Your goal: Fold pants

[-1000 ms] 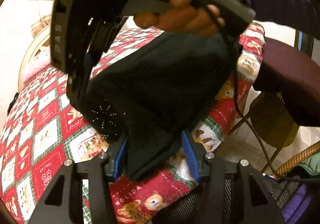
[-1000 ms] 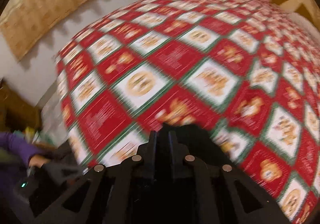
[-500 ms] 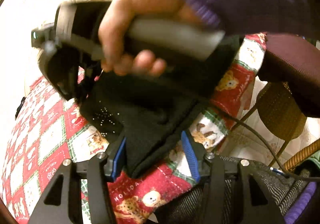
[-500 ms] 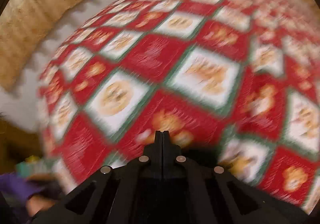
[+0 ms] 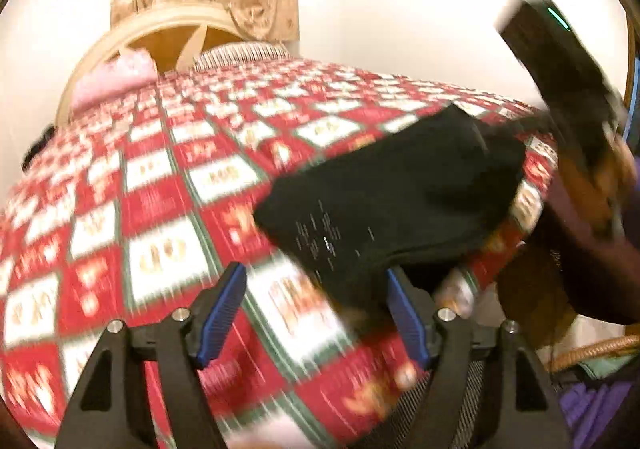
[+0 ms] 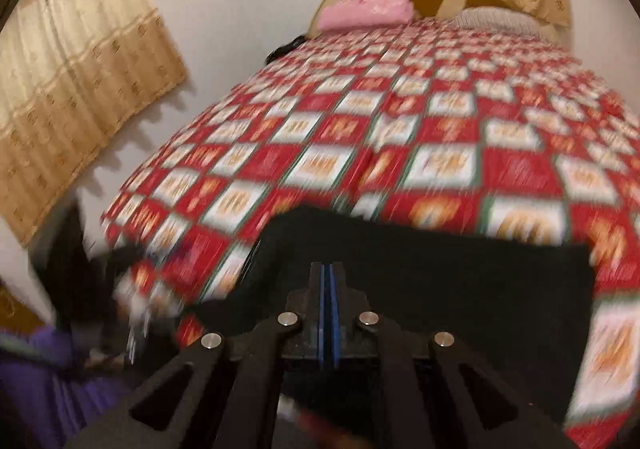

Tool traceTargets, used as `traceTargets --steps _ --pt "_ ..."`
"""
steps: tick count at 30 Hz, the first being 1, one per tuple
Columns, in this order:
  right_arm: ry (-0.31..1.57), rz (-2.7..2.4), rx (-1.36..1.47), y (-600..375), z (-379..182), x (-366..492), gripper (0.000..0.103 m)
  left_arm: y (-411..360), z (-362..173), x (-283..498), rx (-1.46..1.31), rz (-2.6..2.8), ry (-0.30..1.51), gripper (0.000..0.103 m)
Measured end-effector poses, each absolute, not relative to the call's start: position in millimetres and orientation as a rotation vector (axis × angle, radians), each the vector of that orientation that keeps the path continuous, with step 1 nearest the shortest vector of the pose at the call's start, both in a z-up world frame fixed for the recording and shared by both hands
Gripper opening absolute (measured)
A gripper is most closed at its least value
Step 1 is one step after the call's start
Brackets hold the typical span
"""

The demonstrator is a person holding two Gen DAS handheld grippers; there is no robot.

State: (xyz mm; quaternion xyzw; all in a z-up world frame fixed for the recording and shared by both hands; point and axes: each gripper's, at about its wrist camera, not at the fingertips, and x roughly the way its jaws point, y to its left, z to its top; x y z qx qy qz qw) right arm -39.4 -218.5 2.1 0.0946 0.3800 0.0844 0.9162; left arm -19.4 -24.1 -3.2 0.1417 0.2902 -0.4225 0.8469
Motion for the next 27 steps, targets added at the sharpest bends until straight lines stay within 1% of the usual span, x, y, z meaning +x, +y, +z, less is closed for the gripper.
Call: traceTargets --steps 4,6,8,10,13,16,18,21,23,27 --pt "0.795 0.18 0.209 -194 -28 -61 0.002 -38 17 -24 0.358 -0.921 0.57 0.073" --pt "0.802 0.177 0.219 -195 -38 -68 0.002 -33 21 -31 0.38 -0.95 0.56 0.078" --pt "0.851 0.161 0.196 -196 -50 -73 0.002 -23 20 -41 0.398 -1.015 0.589 0.079" --pt "0.88 0.14 0.181 -198 -56 -80 0.002 -19 21 -47 0.416 -1.029 0.575 0.079" --pt "0.825 0.162 0.222 -200 -47 -86 0.002 -27 25 -42 0.419 -0.96 0.52 0.082" --pt "0.759 0.134 0.212 -198 -42 -85 0.002 -45 27 -13 0.302 -0.865 0.544 0.09" --pt "0.826 0.058 0.195 -200 -55 -79 0.003 -59 22 8 0.243 -0.806 0.594 0.09" --pt "0.828 0.072 0.241 -207 -58 -90 0.003 -74 9 23 0.201 -0.794 0.636 0.09" --pt "0.834 0.065 0.246 -211 -53 -98 0.003 -89 -8 32 0.226 -0.76 0.683 0.09" --pt "0.647 -0.041 0.258 -236 -19 -125 0.003 -101 -33 36 0.267 -0.7 0.747 0.091"
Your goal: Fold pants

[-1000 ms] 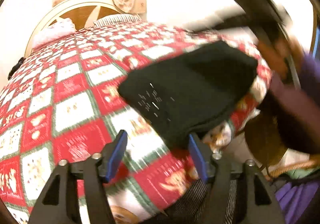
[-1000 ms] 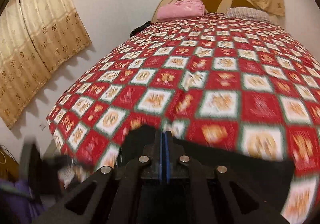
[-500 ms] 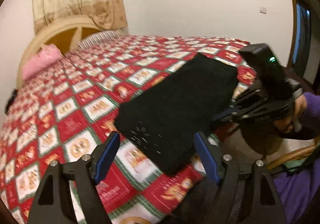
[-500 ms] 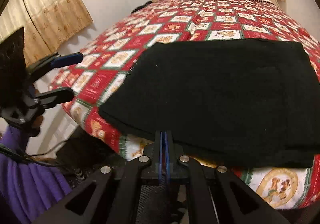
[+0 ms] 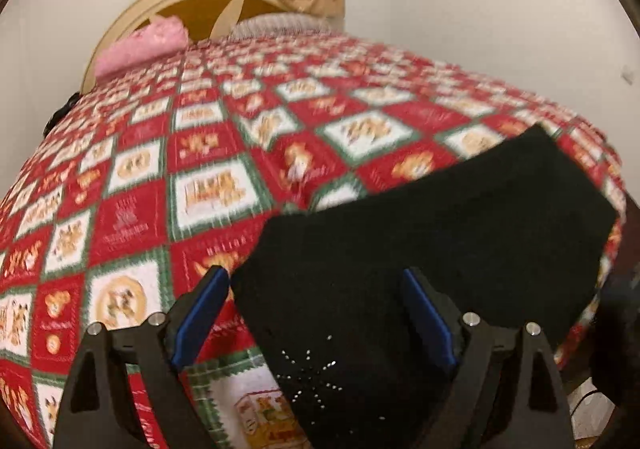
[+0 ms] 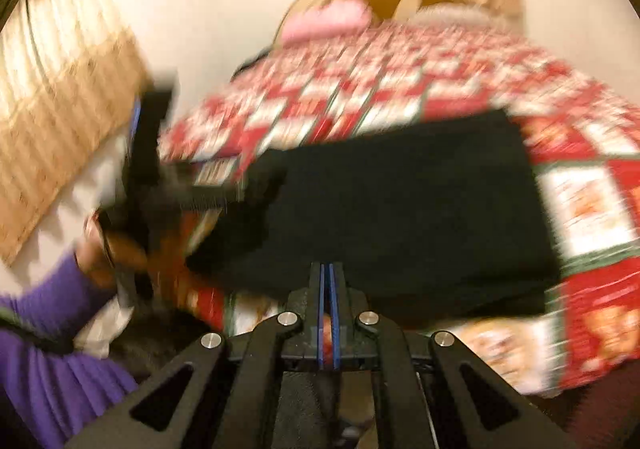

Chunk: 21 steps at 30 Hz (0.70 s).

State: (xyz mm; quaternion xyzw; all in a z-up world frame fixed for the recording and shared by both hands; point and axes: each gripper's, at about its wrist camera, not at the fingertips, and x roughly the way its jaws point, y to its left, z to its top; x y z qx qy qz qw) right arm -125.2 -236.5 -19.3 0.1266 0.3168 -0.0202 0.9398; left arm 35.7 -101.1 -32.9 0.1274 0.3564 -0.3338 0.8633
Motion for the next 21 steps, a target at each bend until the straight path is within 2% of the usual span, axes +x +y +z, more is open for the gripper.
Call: traceTargets --steps 4,10,14,19,20,21 --pt "0.497 -0.175 0.266 -267 0 -131 0.003 -97 -33 34 0.244 -0.658 0.745 0.097" --pt "0.583 -0.3 0.231 -291 -34 -114 0.003 -98 -36 31 0.239 -0.637 0.741 0.098" --pt "0.563 -0.303 0.234 -290 -34 -127 0.003 -95 -39 36 0.202 -0.62 0.759 0.103" --pt "0.562 -0.301 0.274 -287 -25 -134 0.004 -90 -44 42 0.136 -0.631 0.8 0.103" --pt "0.548 -0.299 0.285 -287 -22 -136 0.006 -89 -45 42 0.127 -0.63 0.802 0.103" --pt "0.531 -0.304 0.288 -286 -19 -139 0.021 -89 -45 42 0.119 -0.629 0.805 0.103"
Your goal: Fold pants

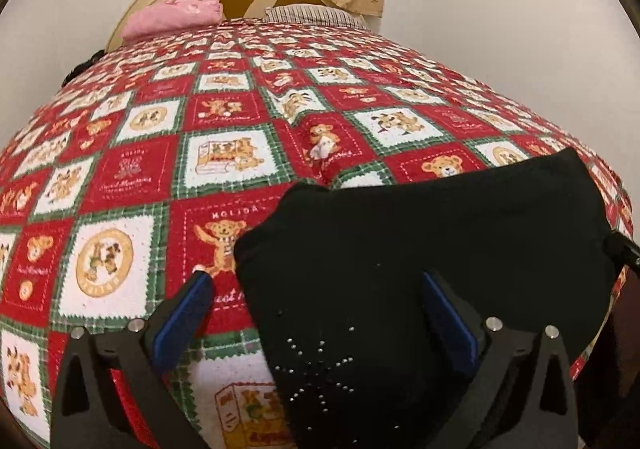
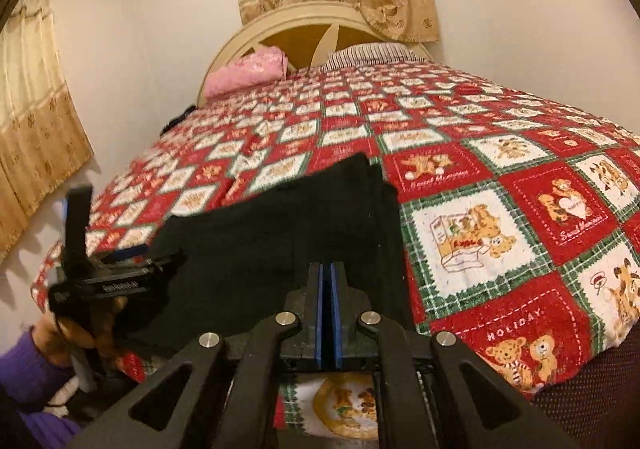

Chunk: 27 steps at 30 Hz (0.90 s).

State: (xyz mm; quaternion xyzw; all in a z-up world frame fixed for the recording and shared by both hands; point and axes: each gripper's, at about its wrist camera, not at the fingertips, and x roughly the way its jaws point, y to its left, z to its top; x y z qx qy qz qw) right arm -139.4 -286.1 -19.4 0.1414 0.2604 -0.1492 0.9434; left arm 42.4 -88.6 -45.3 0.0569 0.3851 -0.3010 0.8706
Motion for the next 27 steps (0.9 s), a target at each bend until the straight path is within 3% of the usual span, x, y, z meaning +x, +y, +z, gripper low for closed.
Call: traceTargets --steps 1,2,3,27 --pt "0.509 -0.314 0.286 -285 -17 -142 0.035 -88 -46 43 0.113 -0.629 0.807 0.103" --pt "0.487 -0.326 0.282 -284 -15 -143 0.067 -88 -46 43 0.11 -0.629 0.808 0.103" --pt "0.46 -0.347 0.274 -283 -13 -146 0.079 -88 -46 43 0.108 -0.629 0.808 0.103" --pt "0.529 -0.375 0.303 -290 -47 -142 0.079 -84 -48 42 0.088 -0.642 0.798 0.103"
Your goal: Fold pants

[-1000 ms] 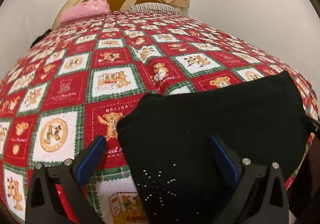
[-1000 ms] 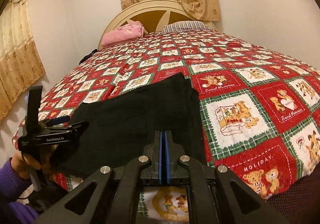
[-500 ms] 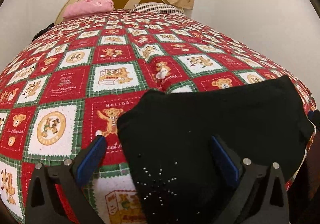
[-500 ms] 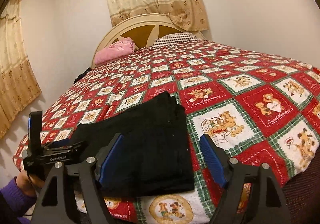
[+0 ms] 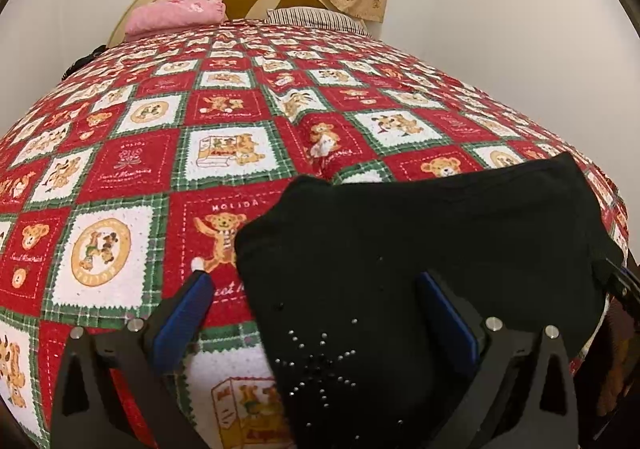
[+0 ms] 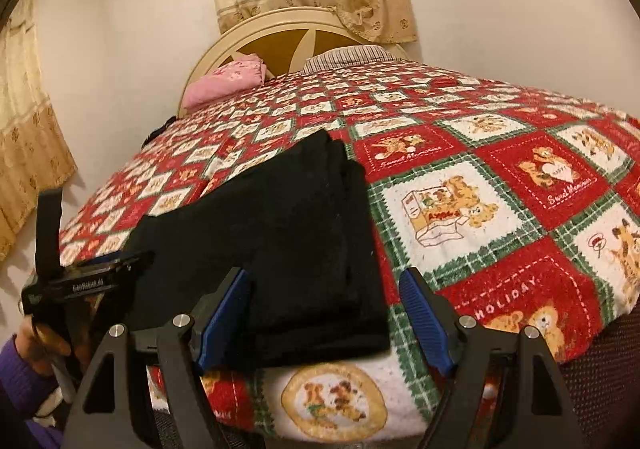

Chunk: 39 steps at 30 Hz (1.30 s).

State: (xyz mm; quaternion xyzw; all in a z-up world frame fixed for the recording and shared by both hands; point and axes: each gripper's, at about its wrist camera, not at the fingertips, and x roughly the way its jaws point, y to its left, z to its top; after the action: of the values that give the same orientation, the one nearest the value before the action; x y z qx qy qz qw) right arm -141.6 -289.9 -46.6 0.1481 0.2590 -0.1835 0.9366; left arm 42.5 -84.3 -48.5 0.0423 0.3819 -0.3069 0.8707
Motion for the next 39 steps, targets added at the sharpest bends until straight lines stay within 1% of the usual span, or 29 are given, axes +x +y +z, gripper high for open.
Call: traceTargets --steps 6,11,17,20,24,27,31,36,39 --pt "0.492 -0.31 0.434 -307 -44 -160 0.079 -82 -49 42 0.086 -0.649 0.804 0.103" --pt "0.447 -0.255 0.535 -317 -46 -164 0.079 -64 -48 23 0.107 -0.66 0.787 0.103" --pt "0.46 -0.272 0.467 -304 -48 -155 0.079 -42 -49 15 0.078 -0.662 0.782 0.103" --pt "0.458 -0.276 0.476 -306 -49 -154 0.079 -40 -46 14 0.067 -0.661 0.801 0.103" --pt "0.452 -0.265 0.502 -310 -50 -155 0.079 -34 -36 14 -0.021 -0.678 0.814 0.103" --pt "0.454 -0.266 0.494 -311 -51 -157 0.079 -40 -32 16 -0.031 -0.648 0.833 0.103" --pt "0.456 -0.274 0.475 -311 -51 -157 0.079 -54 -43 19 -0.049 -0.672 0.932 0.103" --pt "0.468 -0.292 0.434 -304 -50 -154 0.079 -68 -45 6 0.044 -0.668 0.915 0.103" --pt "0.468 -0.292 0.437 -305 -51 -155 0.079 -69 -44 4 0.041 -0.672 0.92 0.103"
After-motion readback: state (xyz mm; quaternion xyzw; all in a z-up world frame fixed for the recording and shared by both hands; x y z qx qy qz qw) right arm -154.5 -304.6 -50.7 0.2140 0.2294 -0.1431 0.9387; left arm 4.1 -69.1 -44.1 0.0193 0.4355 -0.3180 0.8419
